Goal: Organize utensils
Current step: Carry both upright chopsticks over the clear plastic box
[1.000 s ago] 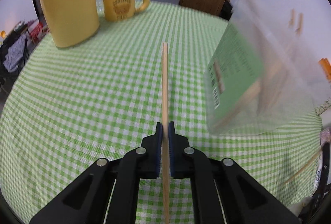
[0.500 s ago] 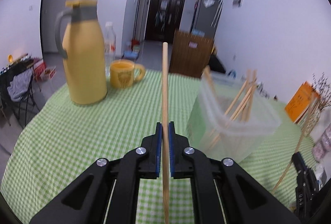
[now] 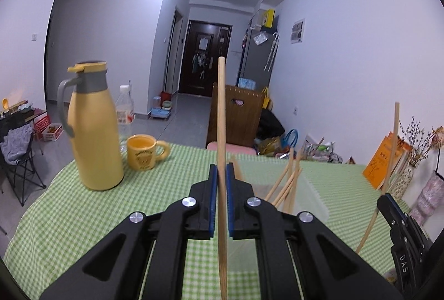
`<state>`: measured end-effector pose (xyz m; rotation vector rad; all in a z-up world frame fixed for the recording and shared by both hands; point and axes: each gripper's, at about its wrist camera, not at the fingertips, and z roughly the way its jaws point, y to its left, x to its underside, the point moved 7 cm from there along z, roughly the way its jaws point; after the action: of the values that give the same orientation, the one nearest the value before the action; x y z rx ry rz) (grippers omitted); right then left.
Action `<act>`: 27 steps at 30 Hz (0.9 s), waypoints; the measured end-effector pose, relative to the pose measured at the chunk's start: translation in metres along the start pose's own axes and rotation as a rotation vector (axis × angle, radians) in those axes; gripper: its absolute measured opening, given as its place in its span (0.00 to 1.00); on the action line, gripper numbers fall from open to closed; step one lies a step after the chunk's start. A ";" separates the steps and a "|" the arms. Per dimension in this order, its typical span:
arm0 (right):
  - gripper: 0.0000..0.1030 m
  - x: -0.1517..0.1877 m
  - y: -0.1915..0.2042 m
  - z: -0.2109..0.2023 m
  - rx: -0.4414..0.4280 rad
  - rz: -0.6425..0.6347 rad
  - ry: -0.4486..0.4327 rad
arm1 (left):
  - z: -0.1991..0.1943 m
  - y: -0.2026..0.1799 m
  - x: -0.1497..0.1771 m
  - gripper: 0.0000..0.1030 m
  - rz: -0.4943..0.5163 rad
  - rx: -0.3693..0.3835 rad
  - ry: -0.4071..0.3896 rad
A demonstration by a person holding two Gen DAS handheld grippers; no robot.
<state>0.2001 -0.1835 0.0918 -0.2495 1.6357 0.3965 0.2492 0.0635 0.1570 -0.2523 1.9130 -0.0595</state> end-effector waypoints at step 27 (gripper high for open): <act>0.06 -0.023 0.003 0.116 -0.032 0.034 0.029 | 0.099 -0.043 -0.039 0.04 -0.023 0.085 -0.074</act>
<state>0.3074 -0.1366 0.1073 -0.2526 1.6644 0.4465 0.3610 0.0378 0.1653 -0.2159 1.8299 -0.1448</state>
